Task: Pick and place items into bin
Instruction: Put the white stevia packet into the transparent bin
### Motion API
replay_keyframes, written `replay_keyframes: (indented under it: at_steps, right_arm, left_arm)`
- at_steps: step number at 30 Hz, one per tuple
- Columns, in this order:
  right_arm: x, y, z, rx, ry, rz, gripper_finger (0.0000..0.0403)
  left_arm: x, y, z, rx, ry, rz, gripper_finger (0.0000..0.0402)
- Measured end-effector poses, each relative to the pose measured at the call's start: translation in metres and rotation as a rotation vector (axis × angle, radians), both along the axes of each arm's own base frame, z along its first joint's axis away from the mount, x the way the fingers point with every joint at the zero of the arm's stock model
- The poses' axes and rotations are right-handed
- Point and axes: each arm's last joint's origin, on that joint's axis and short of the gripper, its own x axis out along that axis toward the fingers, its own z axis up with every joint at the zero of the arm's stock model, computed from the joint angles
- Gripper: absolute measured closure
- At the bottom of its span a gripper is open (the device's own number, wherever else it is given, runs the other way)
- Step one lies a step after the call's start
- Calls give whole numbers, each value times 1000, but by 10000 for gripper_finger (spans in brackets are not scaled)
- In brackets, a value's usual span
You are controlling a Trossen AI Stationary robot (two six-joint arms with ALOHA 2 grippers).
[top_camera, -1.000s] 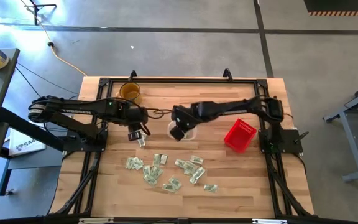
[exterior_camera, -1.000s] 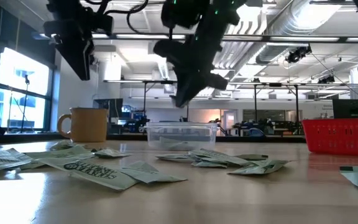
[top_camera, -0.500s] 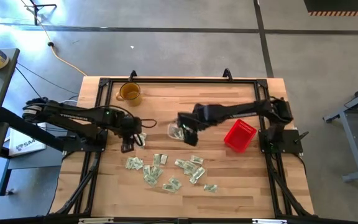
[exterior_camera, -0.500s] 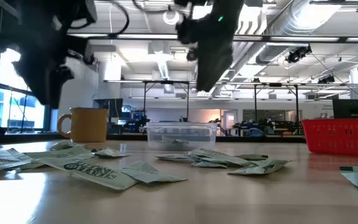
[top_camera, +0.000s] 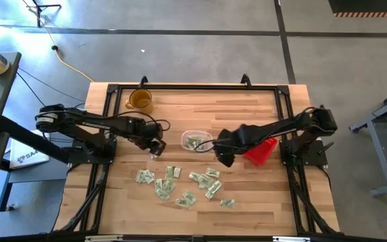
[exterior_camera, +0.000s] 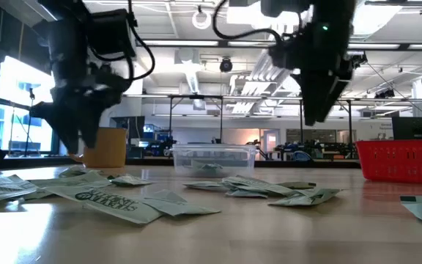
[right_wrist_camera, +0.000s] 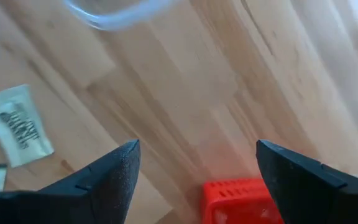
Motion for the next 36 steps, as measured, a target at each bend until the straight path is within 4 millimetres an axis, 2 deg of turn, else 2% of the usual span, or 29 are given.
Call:
replay_keyframes:
  at_steps: [5, 10, 15, 18, 22, 25, 26, 30, 32, 34, 36]
  right_arm:
    - [-19, 2, -11, -30, -42, -93, 91]
    - [-30, -1, -18, -68, -65, -91, 91]
    - [-32, -5, -22, -82, -63, -63, 91]
    - [-33, -5, -23, -84, -55, -41, 91]
    - [-33, -5, -22, -103, -59, -24, 91]
    - [-35, -6, -15, -112, -90, -14, 91]
    - [-36, -6, -12, -114, -104, -15, 91]
    - [-44, -8, 3, -150, -161, -32, 91]
    - [-49, -11, 10, -160, -183, -49, 91]
    - [-53, -13, 15, -163, -196, -63, 91]
    - [-56, -16, 19, -162, -204, -72, 91]
  left_arm:
    - [7, -6, -9, -7, 22, 161, 163]
    - [6, -15, -25, -10, 140, 205, 163]
    - [12, -21, -37, 11, 186, 210, 174]
    - [12, -20, -42, 23, 219, 204, 210]
    - [14, -20, -38, 54, 220, 195, 296]
    - [24, -19, -26, 87, 196, 142, 370]
    - [28, -19, -19, 91, 181, 122, 379]
    - [51, -19, 25, 137, 88, 23, 359]
    - [66, -18, 52, 217, 5, -64, 350]
    - [77, -14, 77, 336, -75, -157, 359]
    - [93, -4, 90, 411, -164, -242, 377]
